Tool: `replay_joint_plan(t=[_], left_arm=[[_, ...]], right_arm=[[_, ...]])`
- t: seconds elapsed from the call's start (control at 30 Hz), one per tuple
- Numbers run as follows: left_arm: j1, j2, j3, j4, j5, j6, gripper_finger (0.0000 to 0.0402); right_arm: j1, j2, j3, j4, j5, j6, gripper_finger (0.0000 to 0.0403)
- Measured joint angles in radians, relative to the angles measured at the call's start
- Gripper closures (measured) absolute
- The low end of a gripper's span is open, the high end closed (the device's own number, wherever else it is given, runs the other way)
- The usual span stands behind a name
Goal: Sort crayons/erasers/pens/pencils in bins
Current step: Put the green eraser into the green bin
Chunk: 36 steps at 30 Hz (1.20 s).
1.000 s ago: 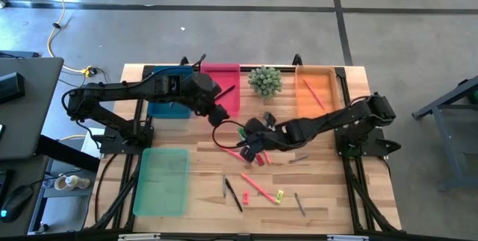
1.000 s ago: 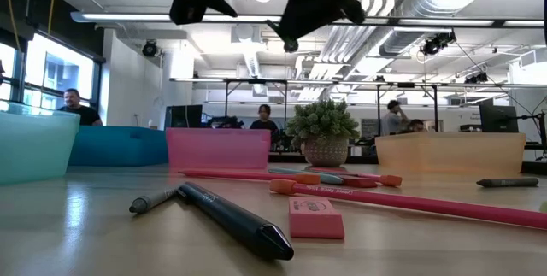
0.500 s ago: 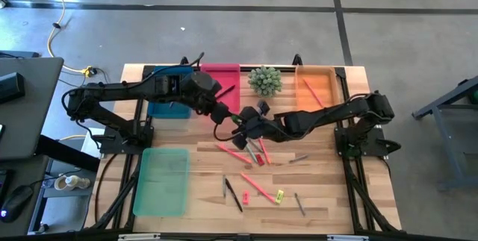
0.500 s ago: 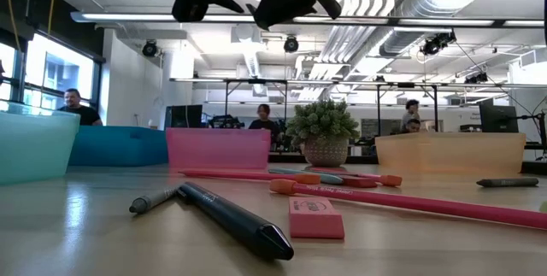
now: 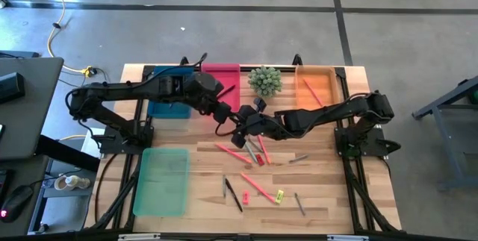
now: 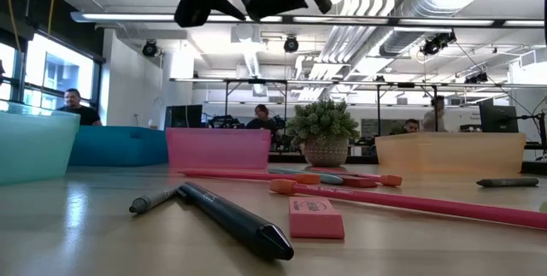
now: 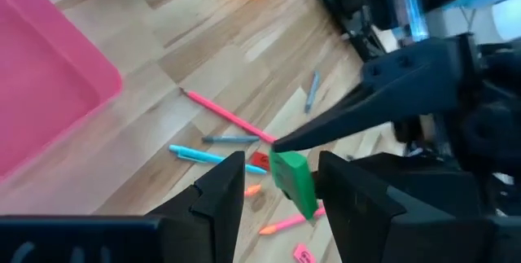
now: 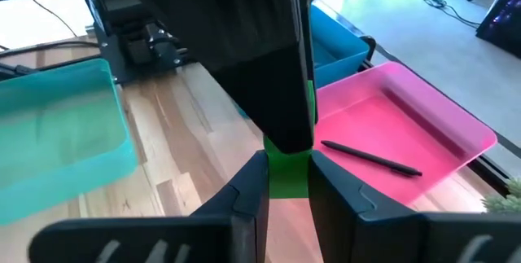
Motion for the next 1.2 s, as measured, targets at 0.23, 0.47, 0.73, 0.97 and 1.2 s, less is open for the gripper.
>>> replay_joint_plan(t=[0.23, 0.47, 0.73, 0.97, 1.2], left_arm=[[-0.001, 0.001, 0.0, 0.002, -0.015, 0.006, 0.0287], [-0.001, 0.001, 0.0, 0.006, -0.012, 0.031, 0.0356], [-0.001, 0.001, 0.0, 0.016, -0.011, 0.034, 0.0396], [-0.001, 0.001, 0.0, 0.017, -0.016, 0.035, 0.0393], [-0.002, 0.001, 0.0, 0.016, -0.026, 0.045, 0.0393]], right_arm=[[0.0, 0.0, 0.0, -0.004, -0.008, -0.018, 0.0346], [-0.005, 0.0, 0.0, -0.006, -0.014, -0.014, 0.0346], [-0.022, 0.0, 0.0, -0.01, -0.025, -0.014, 0.0346], [-0.026, 0.0, 0.0, -0.015, -0.027, -0.079, 0.0346], [-0.026, 0.0, 0.0, -0.015, -0.018, -0.101, 0.0315]])
